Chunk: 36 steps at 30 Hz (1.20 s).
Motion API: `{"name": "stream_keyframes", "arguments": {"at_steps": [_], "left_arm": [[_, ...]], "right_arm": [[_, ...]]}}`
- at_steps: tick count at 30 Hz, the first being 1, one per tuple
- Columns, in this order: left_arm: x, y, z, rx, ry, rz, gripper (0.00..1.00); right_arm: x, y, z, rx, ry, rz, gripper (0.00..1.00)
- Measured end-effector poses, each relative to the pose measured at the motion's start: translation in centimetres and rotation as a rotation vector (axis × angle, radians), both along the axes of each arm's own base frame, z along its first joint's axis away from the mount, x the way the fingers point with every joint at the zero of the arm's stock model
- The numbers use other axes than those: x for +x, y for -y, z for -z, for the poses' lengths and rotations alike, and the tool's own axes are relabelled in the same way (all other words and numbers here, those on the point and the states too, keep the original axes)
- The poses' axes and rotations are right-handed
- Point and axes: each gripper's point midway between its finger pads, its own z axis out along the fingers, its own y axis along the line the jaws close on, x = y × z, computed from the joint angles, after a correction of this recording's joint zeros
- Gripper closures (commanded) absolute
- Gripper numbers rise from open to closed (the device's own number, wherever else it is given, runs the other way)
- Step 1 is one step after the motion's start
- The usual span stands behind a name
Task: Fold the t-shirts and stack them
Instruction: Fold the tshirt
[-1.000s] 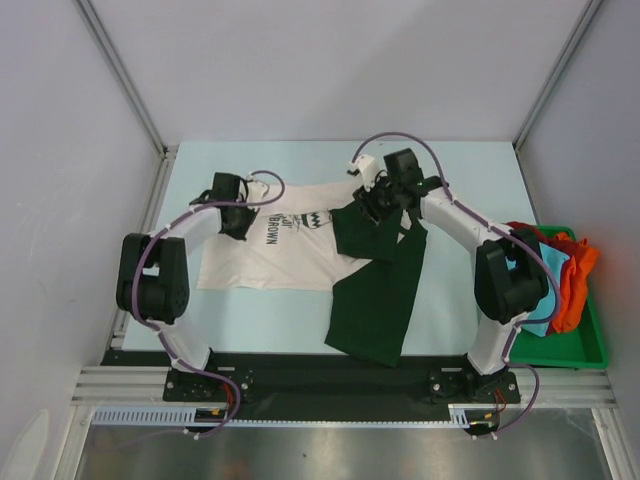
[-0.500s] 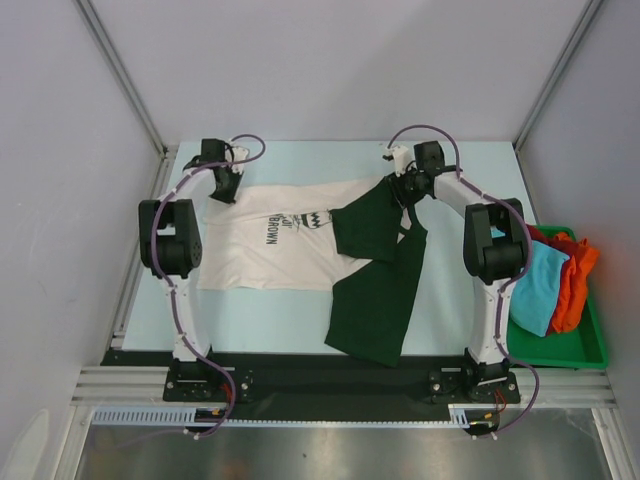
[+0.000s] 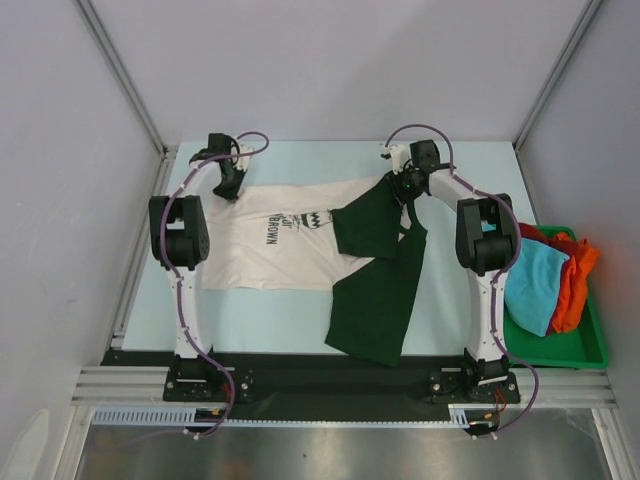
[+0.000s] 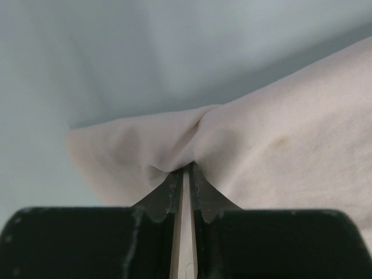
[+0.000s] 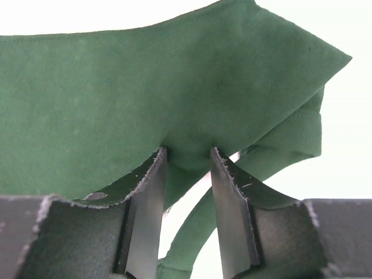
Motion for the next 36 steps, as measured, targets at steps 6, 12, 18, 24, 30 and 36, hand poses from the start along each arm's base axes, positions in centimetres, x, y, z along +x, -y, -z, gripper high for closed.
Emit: {"name": "stream_keyframes", "arguments": {"at_steps": [6, 12, 18, 24, 30, 36], "left_arm": [[0.0, -0.3, 0.0, 0.031, 0.0, -0.008, 0.87], [0.2, -0.7, 0.0, 0.068, 0.001, -0.006, 0.87], [0.6, -0.9, 0.0, 0.088, 0.005, -0.005, 0.86], [2.1, -1.2, -0.1, 0.105, 0.02, -0.013, 0.85], [5.5, -1.1, -0.3, 0.107, 0.054, -0.01, 0.87], [5.6, -1.1, -0.3, 0.104, 0.058, -0.012, 0.89]], "right_arm": [[0.8, 0.2, 0.1, 0.003, 0.012, 0.005, 0.74], [1.0, 0.3, 0.1, 0.003, 0.02, 0.009, 0.76], [1.1, 0.5, 0.2, 0.006, 0.022, 0.017, 0.76], [1.0, 0.7, 0.2, 0.011, 0.036, 0.022, 0.75], [1.0, 1.7, 0.3, -0.001, 0.041, 0.045, 0.72], [0.9, 2.2, 0.2, -0.015, 0.05, 0.055, 0.67]]}}
